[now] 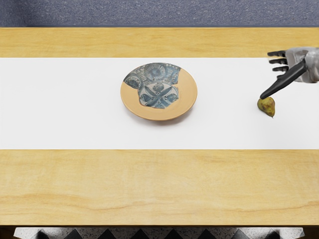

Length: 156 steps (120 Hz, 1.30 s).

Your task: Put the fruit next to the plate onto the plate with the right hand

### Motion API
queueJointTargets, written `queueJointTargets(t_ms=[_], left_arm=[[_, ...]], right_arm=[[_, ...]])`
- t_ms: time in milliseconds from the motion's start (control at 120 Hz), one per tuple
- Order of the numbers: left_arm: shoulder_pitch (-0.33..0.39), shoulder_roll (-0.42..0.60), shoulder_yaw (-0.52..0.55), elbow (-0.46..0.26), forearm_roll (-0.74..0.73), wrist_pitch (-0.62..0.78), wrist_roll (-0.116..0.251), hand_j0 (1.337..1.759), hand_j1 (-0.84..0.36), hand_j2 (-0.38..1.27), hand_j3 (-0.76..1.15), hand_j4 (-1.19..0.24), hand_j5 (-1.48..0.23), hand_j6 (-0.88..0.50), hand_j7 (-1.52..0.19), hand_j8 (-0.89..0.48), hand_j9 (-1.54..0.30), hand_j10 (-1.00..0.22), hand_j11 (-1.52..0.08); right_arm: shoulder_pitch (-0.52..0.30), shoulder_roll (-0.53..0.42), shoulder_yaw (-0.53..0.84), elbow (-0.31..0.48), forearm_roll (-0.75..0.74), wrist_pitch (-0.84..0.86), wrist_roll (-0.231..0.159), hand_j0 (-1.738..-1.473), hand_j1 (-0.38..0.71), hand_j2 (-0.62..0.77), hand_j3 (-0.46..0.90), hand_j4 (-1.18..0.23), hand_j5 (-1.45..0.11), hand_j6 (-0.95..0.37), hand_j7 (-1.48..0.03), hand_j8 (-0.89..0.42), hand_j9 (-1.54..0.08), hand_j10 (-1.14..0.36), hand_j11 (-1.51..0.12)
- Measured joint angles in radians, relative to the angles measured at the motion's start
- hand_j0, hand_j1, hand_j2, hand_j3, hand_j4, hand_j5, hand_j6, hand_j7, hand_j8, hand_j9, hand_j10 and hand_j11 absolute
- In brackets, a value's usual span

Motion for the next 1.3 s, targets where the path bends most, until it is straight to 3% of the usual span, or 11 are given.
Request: queueJointTargets(t_ms=[242, 783, 1300], left_arm=[[0.000, 0.000, 0.000, 0.000, 0.000, 0.000, 0.000, 1.658, 0.35, 0.00, 0.00, 0.00, 0.00, 0.00, 0.00, 0.00, 0.00, 0.00, 0.00], [0.000, 0.000, 0.000, 0.000, 0.000, 0.000, 0.000, 1.658, 0.35, 0.00, 0.00, 0.00, 0.00, 0.00, 0.00, 0.00, 0.00, 0.00, 0.00], [0.000, 0.000, 0.000, 0.000, 0.000, 0.000, 0.000, 1.658, 0.35, 0.00, 0.00, 0.00, 0.00, 0.00, 0.00, 0.00, 0.00, 0.00, 0.00]], right_arm=[[-0.067, 0.069, -0.009, -0.001, -0.127, -0.183, 0.000, -1.658, -0.35, 0.00, 0.00, 0.00, 0.00, 0.00, 0.00, 0.00, 0.00, 0.00, 0.00], [-0.113, 0.178, -0.054, -0.008, -0.179, -0.355, 0.000, -1.658, -0.35, 0.00, 0.00, 0.00, 0.00, 0.00, 0.00, 0.00, 0.00, 0.00, 0.00], [-0.128, 0.192, -0.099, -0.046, -0.204, -0.416, 0.000, -1.658, -0.25, -0.02, 0.00, -0.08, -0.11, -0.08, -0.11, -0.08, -0.11, -0.08, -0.11]])
